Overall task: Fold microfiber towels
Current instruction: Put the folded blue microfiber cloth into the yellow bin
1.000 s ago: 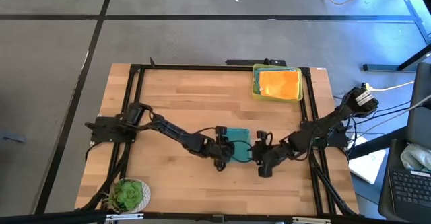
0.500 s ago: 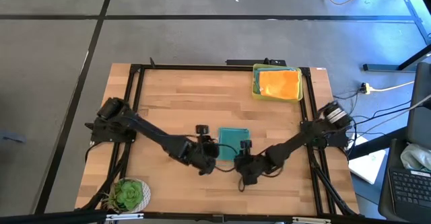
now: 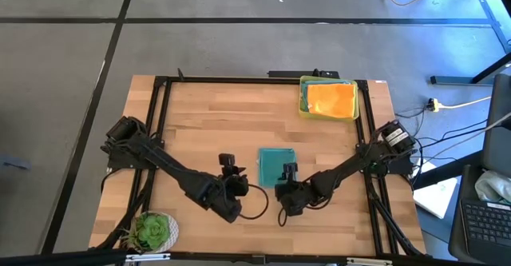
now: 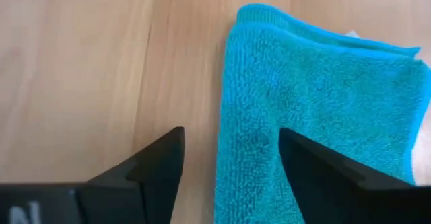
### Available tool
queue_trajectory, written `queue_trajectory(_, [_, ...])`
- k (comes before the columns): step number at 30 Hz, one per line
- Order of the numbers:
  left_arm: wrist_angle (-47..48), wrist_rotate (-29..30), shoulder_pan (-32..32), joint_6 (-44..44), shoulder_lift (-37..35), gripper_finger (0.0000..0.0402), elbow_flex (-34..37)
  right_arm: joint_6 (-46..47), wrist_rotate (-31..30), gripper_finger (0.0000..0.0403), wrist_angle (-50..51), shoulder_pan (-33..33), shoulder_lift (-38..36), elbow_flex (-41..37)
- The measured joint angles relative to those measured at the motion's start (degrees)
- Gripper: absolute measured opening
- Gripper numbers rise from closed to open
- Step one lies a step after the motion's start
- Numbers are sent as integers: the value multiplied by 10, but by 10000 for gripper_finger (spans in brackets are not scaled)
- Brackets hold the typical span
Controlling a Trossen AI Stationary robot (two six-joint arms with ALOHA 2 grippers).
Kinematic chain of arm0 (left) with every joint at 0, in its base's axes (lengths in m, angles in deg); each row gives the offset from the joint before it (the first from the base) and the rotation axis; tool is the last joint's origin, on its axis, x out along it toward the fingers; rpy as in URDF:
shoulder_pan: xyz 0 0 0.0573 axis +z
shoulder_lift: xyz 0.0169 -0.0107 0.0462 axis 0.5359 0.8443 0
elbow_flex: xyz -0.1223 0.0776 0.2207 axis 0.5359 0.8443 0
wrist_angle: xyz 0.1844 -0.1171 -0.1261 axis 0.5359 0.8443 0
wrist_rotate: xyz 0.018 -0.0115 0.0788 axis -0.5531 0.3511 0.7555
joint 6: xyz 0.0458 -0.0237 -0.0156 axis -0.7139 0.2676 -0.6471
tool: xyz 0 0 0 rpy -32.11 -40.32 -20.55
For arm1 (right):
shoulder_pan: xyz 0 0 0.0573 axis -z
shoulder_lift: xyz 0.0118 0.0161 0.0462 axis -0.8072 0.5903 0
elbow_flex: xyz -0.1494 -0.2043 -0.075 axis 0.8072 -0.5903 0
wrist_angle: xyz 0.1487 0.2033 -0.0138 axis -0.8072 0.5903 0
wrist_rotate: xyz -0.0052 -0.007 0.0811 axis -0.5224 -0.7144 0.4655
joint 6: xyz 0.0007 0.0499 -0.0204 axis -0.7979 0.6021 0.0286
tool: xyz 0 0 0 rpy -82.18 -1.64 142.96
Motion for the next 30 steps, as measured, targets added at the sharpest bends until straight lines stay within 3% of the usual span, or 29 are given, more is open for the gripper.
queue_trajectory(12, [7,0,2,6,0,108,0,17,59,236,-141,43,9,-93])
queue_trajectory(15, [11,1,4,7,0,108,0,15,76,197,-154,50,9,-101])
queue_trajectory(24, [13,0,3,10,0,108,0,-49,148,24,-190,106,8,-109])
queue_trajectory(27, [15,0,0,10,0,108,0,-76,146,12,-188,118,6,-108])
queue_trajectory(30, [27,0,-4,12,0,108,0,-107,137,9,-118,122,-23,-93])
